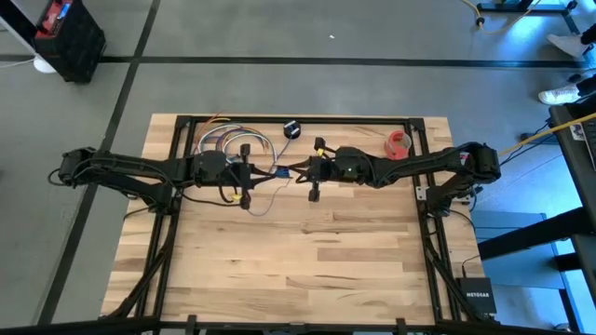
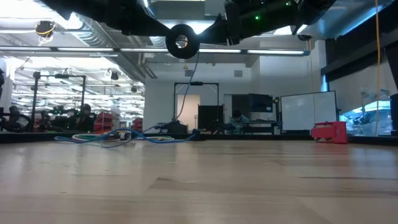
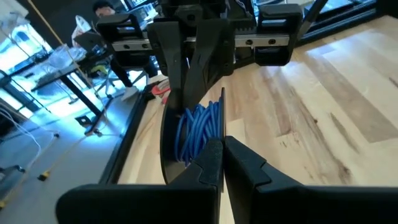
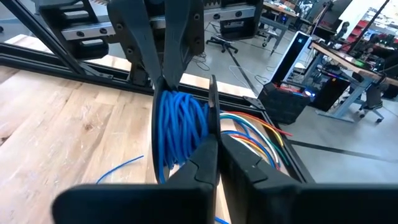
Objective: Coil cords
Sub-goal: Coil the blue wire onto the black spool
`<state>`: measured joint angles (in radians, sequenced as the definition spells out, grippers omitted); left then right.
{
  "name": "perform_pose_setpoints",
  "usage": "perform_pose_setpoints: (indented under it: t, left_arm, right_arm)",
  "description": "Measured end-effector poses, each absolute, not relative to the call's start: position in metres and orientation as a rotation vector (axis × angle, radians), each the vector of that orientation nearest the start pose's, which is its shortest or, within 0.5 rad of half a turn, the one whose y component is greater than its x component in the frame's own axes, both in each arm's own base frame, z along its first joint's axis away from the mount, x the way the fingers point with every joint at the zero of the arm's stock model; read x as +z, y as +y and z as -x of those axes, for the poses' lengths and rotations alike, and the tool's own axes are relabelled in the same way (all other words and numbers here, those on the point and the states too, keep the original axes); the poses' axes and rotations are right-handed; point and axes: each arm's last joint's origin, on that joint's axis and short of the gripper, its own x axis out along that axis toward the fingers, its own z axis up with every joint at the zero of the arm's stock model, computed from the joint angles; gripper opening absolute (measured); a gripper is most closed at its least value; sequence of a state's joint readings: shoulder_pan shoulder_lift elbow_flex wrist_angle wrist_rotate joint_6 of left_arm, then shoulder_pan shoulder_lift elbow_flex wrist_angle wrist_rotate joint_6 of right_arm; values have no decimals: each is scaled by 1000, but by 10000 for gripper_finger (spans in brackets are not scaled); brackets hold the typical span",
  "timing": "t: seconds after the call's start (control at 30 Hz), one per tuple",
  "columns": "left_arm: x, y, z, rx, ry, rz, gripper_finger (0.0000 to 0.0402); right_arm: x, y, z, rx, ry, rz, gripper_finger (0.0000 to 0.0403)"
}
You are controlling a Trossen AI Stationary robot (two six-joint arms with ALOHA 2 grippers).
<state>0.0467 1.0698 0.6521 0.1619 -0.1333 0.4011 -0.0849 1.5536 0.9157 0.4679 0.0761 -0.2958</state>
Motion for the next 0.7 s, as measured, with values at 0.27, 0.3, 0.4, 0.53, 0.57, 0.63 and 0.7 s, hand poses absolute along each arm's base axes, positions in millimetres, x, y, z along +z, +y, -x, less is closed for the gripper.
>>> perform_pose_setpoints:
  t: [0.27,0.3,0.4,0.53,0.57,0.63,0.7]
  left_arm:
    - [265,15,-234,142,292,-288,41]
    - [265,15,-234,142,295,-285,53]
    - [267,15,-232,142,286,-303,88]
    - [272,15,-224,154,285,-322,121]
    - [272,15,-222,156,299,-326,125]
    - [271,15,-220,159,320,-323,129]
    - [269,17,-221,167,330,-305,131]
  right_arm:
    - [253,-32,-342,-149,194,293,10]
    - [253,-32,-342,-163,196,294,12]
    - [257,-32,-340,-187,188,286,9]
    - [271,-32,-332,-200,145,262,6]
    - [275,-32,-330,-213,134,255,7]
    - [282,-31,-326,-251,125,245,6]
    - [285,-30,-323,-309,126,250,4]
